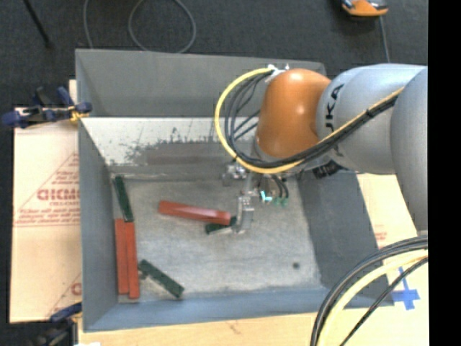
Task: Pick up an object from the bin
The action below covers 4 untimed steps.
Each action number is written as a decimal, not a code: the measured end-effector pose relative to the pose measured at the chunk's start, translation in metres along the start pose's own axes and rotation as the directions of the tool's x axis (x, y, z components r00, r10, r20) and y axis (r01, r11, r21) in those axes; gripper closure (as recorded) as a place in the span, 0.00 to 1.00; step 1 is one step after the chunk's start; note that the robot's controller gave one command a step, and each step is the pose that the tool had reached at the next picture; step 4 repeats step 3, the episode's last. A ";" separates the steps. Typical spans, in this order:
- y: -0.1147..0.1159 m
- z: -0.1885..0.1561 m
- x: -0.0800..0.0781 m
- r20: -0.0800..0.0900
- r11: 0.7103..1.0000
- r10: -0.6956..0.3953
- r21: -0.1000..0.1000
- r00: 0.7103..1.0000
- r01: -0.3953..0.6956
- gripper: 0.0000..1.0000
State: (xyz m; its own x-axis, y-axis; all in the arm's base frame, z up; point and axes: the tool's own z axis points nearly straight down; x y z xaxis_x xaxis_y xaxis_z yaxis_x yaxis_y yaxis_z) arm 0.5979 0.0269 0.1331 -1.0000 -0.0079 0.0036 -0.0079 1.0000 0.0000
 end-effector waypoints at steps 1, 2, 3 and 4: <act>0.061 0.066 -0.011 0.003 1.000 -0.031 -0.002 1.000 0.031 0.00; 0.058 0.061 -0.013 0.009 1.000 -0.025 -0.001 1.000 0.025 1.00; 0.038 -0.082 0.005 0.015 1.000 0.013 -0.001 1.000 -0.013 1.00; 0.038 -0.082 0.005 0.015 1.000 0.013 -0.001 1.000 -0.013 1.00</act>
Offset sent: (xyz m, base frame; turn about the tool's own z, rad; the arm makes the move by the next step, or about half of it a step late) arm 0.0102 0.0586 -0.0631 -0.0247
